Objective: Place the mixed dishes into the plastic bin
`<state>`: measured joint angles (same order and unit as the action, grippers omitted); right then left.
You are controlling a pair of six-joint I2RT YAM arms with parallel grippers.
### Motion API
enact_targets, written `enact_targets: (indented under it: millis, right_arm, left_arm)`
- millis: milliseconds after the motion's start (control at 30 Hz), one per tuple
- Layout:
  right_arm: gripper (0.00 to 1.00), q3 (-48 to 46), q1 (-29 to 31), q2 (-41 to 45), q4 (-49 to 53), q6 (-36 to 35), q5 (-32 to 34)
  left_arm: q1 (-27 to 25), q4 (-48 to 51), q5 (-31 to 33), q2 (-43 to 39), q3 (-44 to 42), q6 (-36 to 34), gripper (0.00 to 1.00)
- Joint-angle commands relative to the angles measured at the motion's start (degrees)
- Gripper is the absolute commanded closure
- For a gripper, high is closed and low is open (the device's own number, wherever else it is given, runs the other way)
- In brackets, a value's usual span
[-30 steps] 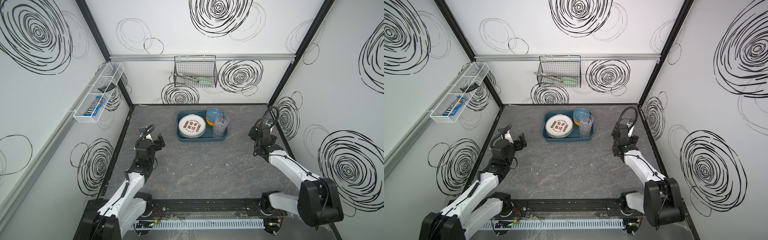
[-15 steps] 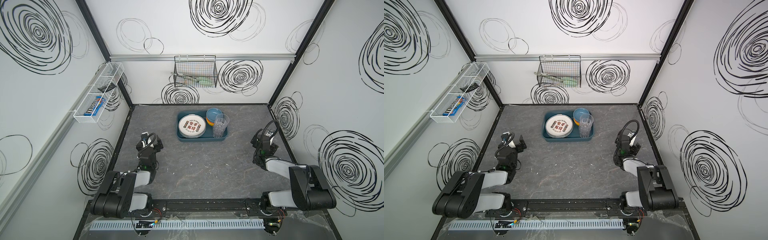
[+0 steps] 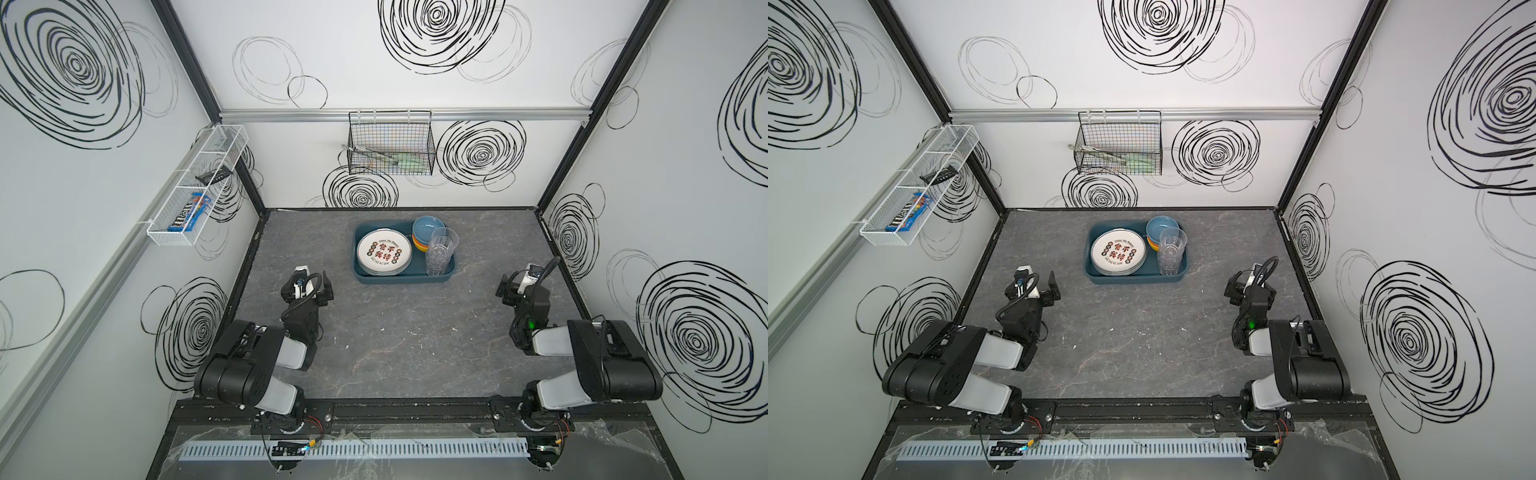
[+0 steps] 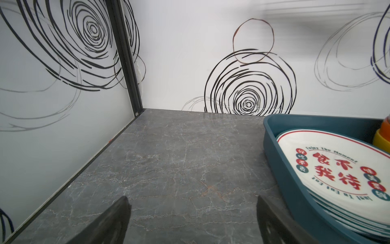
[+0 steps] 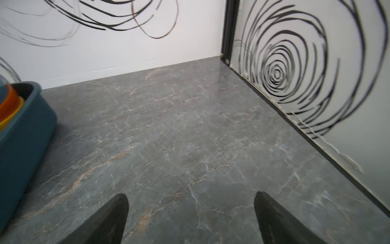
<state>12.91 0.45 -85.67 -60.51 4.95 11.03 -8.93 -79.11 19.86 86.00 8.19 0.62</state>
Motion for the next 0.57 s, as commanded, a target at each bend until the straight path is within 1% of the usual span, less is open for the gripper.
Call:
enact_targets:
  millis: [0,33,67,100,133,233,300,367,533]
  right_arm:
    - [0.03,1.23,-1.06,0.90,-3.76,-0.67,-6.98]
    - [0.03,1.97,-0.74,1.59,-1.34,0.16,-5.88]
    - [0.03,0.95,-0.18,1.07,-4.39,-1.02,-4.99]
    - [0.03,0.38,0.35,1.32,-5.01,-1.34,-4.07]
    - [0.03,0.84,0.83,1.71,-3.51,-0.71,-2.80]
    - [0.03,1.16,0.68,1.64,-3.11,-0.55,-3.20]
    - [0.03,1.28,0.61,1.60,-2.87,-0.52,-3.30]
    - [0.03,1.54,0.31,1.40,-2.51,-0.44,-3.89]
    - [0.03,1.68,0.04,1.39,-2.38,-0.38,-4.72]
  left_arm:
    - [-0.32,-7.24,1.59,0.53,-0.60,-1.87,0.04]
    - [-0.32,-7.48,1.50,0.68,-0.58,-1.98,0.04]
    - [-0.32,-7.18,1.56,0.58,-0.62,-1.95,0.04]
    - [-0.44,-7.06,1.75,0.57,-0.54,-2.03,0.04]
    - [-0.48,-7.19,1.75,0.64,-0.53,-1.96,0.04]
    - [-0.32,-6.20,1.42,0.75,0.03,-1.87,0.04]
    - [1.20,-2.88,-1.38,0.46,1.44,-0.84,0.04]
    - [3.58,0.29,-6.37,-0.07,2.45,0.44,0.04]
    - [2.35,-1.60,-3.83,-0.16,1.51,-0.24,0.04]
